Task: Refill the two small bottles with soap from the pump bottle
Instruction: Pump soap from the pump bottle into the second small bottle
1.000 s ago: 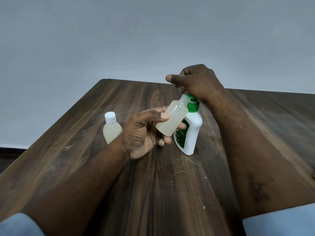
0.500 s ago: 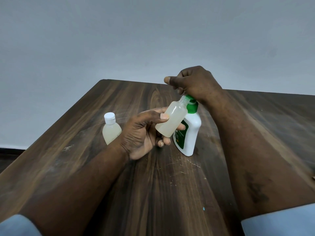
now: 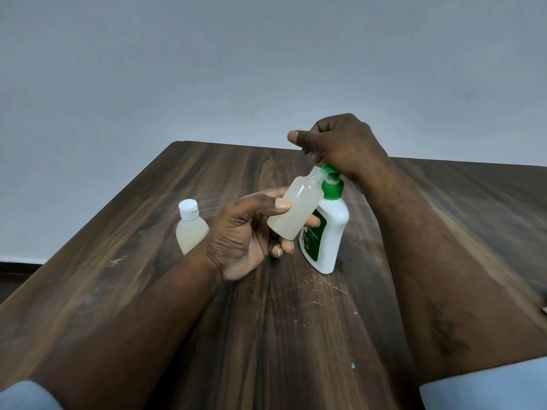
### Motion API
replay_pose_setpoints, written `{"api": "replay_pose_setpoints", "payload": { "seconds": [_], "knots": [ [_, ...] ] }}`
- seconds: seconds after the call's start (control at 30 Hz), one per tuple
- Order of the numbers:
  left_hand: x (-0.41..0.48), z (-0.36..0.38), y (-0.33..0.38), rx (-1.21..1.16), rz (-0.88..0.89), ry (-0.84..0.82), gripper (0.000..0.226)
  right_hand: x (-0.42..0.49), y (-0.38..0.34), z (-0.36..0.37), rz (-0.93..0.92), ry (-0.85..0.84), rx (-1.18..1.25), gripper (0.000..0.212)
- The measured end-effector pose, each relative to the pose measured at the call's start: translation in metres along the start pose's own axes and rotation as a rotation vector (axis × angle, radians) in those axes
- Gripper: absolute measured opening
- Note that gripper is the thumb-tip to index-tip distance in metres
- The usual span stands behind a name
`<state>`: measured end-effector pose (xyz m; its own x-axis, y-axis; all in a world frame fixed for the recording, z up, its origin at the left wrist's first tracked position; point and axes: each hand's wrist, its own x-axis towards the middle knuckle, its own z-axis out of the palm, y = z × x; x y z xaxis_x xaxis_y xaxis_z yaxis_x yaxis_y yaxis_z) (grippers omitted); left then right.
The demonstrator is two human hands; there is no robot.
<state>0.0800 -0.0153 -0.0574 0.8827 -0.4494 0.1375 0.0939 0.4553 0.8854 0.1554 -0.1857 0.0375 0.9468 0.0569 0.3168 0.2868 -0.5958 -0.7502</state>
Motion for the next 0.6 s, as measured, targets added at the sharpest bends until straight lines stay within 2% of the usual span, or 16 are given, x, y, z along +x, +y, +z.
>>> {"api": "replay_pose_setpoints", "payload": {
  "seconds": [0.1, 0.27, 0.43, 0.6],
  "knots": [
    [-0.001, 0.000, -0.001, 0.006, -0.017, -0.002, 0.047, -0.001, 0.001, 0.002, 0.039, -0.043, -0.027, 0.037],
    [0.000, 0.009, 0.001, -0.052, -0.038, 0.086, 0.072, -0.002, -0.001, 0.000, 0.029, -0.044, -0.053, 0.037],
    [-0.001, 0.010, 0.003, -0.043, -0.039, 0.101, 0.074, -0.002, -0.004, -0.005, 0.003, 0.010, -0.051, 0.041],
    [-0.006, 0.016, 0.006, -0.032, -0.024, 0.105, 0.075, -0.002, -0.003, -0.001, 0.009, -0.016, -0.055, 0.038]
  ]
}}
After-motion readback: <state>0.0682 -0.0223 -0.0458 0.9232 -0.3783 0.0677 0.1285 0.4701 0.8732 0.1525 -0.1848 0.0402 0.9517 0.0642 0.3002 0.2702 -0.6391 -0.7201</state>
